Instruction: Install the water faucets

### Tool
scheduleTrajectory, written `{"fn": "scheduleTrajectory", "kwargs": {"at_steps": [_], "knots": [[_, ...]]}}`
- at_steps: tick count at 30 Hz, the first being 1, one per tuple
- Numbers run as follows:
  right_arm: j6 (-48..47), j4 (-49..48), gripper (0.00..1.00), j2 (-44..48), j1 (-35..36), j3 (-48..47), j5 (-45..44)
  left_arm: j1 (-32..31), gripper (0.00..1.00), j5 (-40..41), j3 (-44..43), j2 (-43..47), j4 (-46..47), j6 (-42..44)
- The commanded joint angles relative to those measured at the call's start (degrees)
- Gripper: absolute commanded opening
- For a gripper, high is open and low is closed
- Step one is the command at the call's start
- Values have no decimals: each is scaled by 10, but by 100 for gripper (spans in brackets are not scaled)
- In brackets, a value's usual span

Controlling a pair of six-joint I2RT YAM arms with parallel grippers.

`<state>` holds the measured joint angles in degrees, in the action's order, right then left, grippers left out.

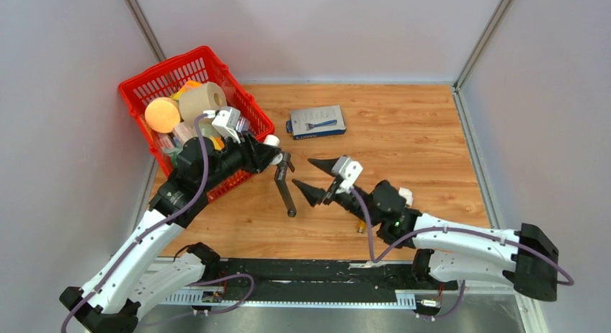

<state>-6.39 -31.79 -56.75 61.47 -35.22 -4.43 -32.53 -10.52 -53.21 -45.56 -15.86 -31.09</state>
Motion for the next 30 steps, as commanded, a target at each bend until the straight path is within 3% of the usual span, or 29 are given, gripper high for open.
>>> {"fn": "scheduleTrajectory", "kwargs": {"at_steps": [1, 4, 8, 18, 23, 30], "knots": [[-115, -157, 68, -54, 102, 16, -225, -10, 0, 68, -32, 6, 45, -57], [-192, -234, 70, -111, 158, 8, -290, -11, 0, 78, -34, 6, 41, -63], [-258, -256, 70, -193, 197, -34, -333, -12, 0, 82, -37, 7, 33, -65], [-382, -350, 64, -345, 206, -115, -436, -15, 0, 87, -37, 15, 23, -66], [-424, -360, 51, -393, 206, -146, -466, -15, 0, 84, -41, 15, 18, -64], [-307, -225, 24, -321, 197, -123, -405, -15, 0, 49, -63, 7, -8, -21]]}}
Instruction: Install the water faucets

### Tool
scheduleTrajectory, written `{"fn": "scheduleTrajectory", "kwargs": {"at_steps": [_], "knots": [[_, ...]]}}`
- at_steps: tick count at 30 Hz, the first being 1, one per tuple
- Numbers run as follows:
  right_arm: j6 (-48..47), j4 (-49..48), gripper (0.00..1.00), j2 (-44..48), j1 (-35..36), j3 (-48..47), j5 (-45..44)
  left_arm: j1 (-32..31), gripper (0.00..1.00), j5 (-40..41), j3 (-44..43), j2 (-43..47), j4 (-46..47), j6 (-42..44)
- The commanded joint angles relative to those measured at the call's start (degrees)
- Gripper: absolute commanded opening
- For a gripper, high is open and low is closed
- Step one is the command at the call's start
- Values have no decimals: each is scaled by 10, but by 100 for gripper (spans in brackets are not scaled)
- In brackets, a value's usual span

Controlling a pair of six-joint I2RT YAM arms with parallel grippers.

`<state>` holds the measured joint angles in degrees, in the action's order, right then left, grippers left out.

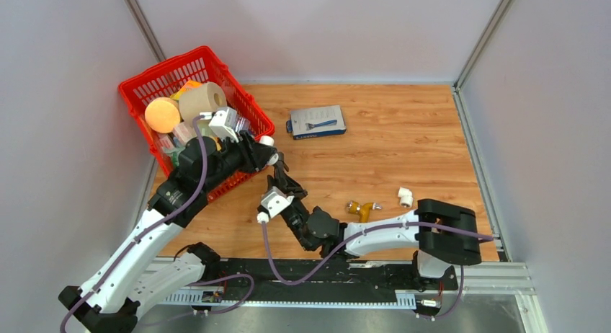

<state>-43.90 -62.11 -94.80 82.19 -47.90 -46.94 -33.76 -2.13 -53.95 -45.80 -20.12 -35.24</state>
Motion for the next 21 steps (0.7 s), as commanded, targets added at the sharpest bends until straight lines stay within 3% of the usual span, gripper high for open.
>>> {"fn": "scheduleTrajectory", "kwargs": {"at_steps": [1, 5, 9, 12, 16, 21], "knots": [[87, 105, 21, 81, -16, 10, 44, -3, 0, -56, -63, 5, 32, 30], [182, 241, 15, 171, -66, 33, 190, -3, 0, -130, -93, -17, 3, 79], [253, 321, 11, 256, -151, 52, 427, -2, 0, -239, -113, -33, -14, 122], [316, 326, 5, 299, -243, 67, 640, -2, 0, -324, -125, -45, -26, 152], [302, 391, 4, 305, -298, 39, 685, -2, 0, -397, -122, -49, -6, 150], [278, 442, 13, 274, -352, 14, 793, -2, 0, -473, -112, -44, 29, 144]]}}
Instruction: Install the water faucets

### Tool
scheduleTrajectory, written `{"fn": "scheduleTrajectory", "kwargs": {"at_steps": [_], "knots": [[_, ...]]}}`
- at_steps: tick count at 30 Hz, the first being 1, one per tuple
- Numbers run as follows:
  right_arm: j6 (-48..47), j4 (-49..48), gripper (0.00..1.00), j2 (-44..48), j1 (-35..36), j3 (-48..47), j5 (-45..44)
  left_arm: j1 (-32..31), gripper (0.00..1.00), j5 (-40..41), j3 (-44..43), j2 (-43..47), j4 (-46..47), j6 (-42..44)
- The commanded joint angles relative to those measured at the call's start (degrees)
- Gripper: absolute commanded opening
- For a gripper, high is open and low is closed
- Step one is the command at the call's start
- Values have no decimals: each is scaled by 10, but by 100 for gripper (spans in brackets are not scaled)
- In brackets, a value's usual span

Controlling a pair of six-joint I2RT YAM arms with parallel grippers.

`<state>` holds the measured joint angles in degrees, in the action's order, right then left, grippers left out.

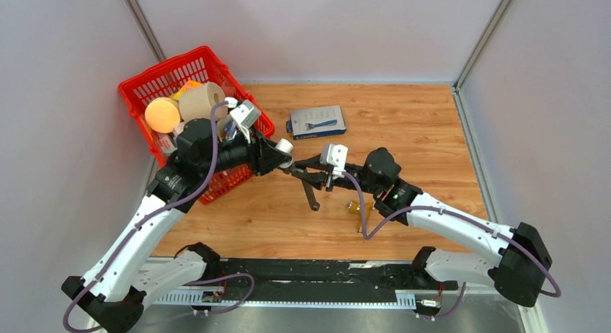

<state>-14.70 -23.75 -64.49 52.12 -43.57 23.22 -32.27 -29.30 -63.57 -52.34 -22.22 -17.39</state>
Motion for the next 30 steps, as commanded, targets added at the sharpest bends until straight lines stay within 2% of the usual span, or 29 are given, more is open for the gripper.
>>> {"fn": "scheduleTrajectory", "kwargs": {"at_steps": [1, 3, 5, 9, 14, 15, 17, 19, 24, 25, 30], "knots": [[-16, 61, 15, -34, -62, -31, 127, -17, 0, -219, -16, 22, 50, -34], [-19, 66, 20, -41, -89, -38, 174, -17, 0, -226, -16, 24, 46, -32], [-23, 77, 24, -47, -112, -46, 183, -16, 0, -225, -18, 26, 36, -22], [-30, 92, 33, -42, -133, -56, 119, -14, 0, -206, -18, 23, 25, -21], [3, 82, 47, -19, -127, -50, 67, -14, 0, -108, -7, 16, 48, -63], [5, 77, 48, -11, -118, -43, 33, -14, 0, -96, -3, 16, 61, -82], [2, 60, 52, 15, -93, -24, -66, -14, 0, -9, 10, 21, 80, -113], [4, 35, 57, 44, -69, -1, -128, -14, 0, 62, 26, 29, 89, -143], [-4, -32, 64, 105, 21, 53, -232, -14, 0, 143, 67, 47, 132, -212], [-9, -40, 65, 113, 45, 59, -272, -14, 0, 164, 69, 50, 129, -215], [-6, -92, 68, 112, 152, 74, -354, -14, 0, 219, 78, 62, 131, -225]]}}
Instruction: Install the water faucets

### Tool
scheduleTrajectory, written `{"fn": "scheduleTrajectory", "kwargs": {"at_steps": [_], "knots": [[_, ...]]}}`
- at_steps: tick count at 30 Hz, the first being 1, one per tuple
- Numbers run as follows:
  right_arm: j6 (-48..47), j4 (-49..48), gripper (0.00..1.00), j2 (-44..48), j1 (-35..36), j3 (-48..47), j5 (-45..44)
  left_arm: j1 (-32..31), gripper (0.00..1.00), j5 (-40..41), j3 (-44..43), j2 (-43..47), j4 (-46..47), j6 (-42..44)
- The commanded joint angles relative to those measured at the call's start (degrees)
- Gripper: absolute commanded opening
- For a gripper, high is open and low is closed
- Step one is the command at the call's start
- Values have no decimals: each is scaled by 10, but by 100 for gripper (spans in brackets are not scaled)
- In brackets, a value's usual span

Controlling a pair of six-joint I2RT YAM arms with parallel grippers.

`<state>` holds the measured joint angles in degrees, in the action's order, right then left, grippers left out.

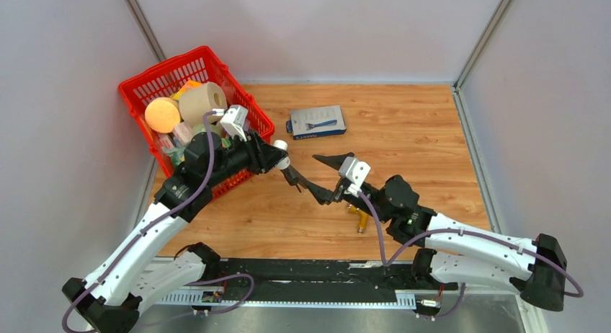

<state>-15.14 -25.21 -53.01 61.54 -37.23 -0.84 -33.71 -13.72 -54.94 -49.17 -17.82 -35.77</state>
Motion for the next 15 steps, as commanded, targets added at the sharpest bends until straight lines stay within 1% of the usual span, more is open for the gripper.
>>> {"fn": "scheduleTrajectory", "kwargs": {"at_steps": [1, 4, 6, 8, 12, 15], "knots": [[-5, -90, 68, -15, 74, 14, -134, 0, 0, 71, -2, 35, 91, -44], [-11, -131, 69, -59, 95, 19, -188, 1, 0, 73, -1, 39, 102, -50], [-8, -141, 70, -84, 95, 16, -193, 0, 0, 64, -3, 39, 100, -51], [-11, -142, 70, -105, 94, 9, -186, 1, 0, 58, -3, 42, 100, -52], [-12, -114, 70, -140, 89, -17, -149, 0, 0, 51, -2, 47, 102, -52], [6, -113, 66, -147, 72, -19, -120, 0, 0, 42, -1, 46, 106, -55]]}}
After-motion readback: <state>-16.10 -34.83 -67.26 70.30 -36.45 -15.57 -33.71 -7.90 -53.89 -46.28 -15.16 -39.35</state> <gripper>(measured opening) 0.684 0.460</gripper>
